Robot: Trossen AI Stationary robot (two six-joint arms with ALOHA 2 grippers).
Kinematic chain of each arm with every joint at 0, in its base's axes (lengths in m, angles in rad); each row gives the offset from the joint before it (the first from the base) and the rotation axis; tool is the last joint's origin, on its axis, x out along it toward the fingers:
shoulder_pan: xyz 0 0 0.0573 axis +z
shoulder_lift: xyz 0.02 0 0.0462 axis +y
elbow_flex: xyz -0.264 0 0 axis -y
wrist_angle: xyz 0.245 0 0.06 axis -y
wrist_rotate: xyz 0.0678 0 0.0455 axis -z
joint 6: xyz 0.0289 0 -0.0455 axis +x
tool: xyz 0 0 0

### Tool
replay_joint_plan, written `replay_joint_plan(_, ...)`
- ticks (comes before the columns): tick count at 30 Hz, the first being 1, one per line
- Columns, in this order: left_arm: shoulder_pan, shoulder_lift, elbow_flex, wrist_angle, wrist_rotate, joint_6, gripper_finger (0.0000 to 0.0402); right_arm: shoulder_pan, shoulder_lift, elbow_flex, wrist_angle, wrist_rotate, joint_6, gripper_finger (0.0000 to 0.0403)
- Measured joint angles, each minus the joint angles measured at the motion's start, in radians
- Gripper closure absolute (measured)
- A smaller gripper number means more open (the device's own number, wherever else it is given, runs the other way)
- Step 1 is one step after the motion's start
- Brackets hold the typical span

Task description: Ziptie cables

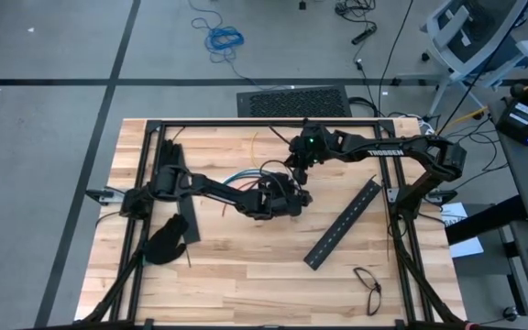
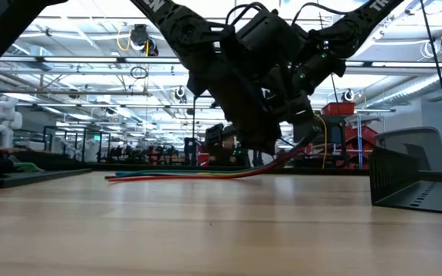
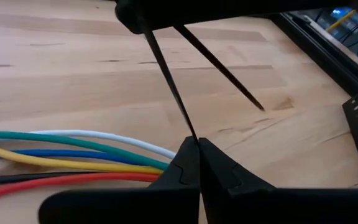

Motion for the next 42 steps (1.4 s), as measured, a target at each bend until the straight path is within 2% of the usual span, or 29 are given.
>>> replay_joint_plan(4,0.000,0.031,0.000,0.021,0.052,-0.085,0.0401,0.000,-0.003,0.000,-0.082,0.000,0.061,0.0403)
replay_joint_plan(7,-0.007,0.069,0.012,0.066,0.096,-0.093,0.0401,0.000,-0.009,0.000,-0.171,-0.001,0.080,0.0403)
replay_joint_plan(13,-0.025,0.165,0.124,0.066,0.145,-0.087,0.0401,0.005,-0.010,0.000,-0.267,-0.007,0.084,0.0403)
replay_joint_plan(17,-0.030,0.170,0.163,0.003,0.148,-0.051,0.0401,0.006,-0.010,0.000,-0.281,-0.008,0.079,0.0403)
replay_joint_plan(21,-0.033,0.120,0.162,-0.129,0.141,0.032,0.0401,0.006,-0.010,0.008,-0.273,-0.012,0.013,0.0403)
replay_joint_plan(25,-0.033,0.074,0.163,-0.291,0.116,0.040,0.0401,0.007,-0.010,0.041,-0.213,-0.012,-0.048,0.0396)
replay_joint_plan(26,-0.033,0.058,0.163,-0.337,0.138,0.039,0.0401,0.007,-0.010,0.053,-0.168,-0.007,-0.053,0.0394)
replay_joint_plan(28,-0.044,0.046,0.161,-0.426,0.182,0.039,0.0401,0.003,-0.009,0.088,0.128,0.024,-0.063,0.0388)
replay_joint_plan(29,-0.050,0.042,0.159,-0.445,0.186,0.039,0.0401,0.000,-0.014,0.114,0.181,0.035,-0.062,0.0385)
replay_joint_plan(31,-0.053,0.029,0.159,-0.483,0.226,0.039,0.0401,-0.002,-0.027,0.106,0.174,0.047,-0.062,0.0379)
replay_joint_plan(35,-0.053,0.017,0.159,-0.499,0.217,0.046,0.0401,-0.001,0.010,0.088,0.140,0.038,-0.036,0.0370)
replay_joint_plan(38,-0.052,0.016,0.158,-0.515,0.208,0.067,0.0401,-0.014,-0.007,0.117,0.247,0.041,-0.012,0.0362)
replay_joint_plan(42,-0.051,0.015,0.158,-0.511,0.203,0.069,0.0401,-0.029,0.011,0.103,0.260,0.036,-0.018,0.0343)
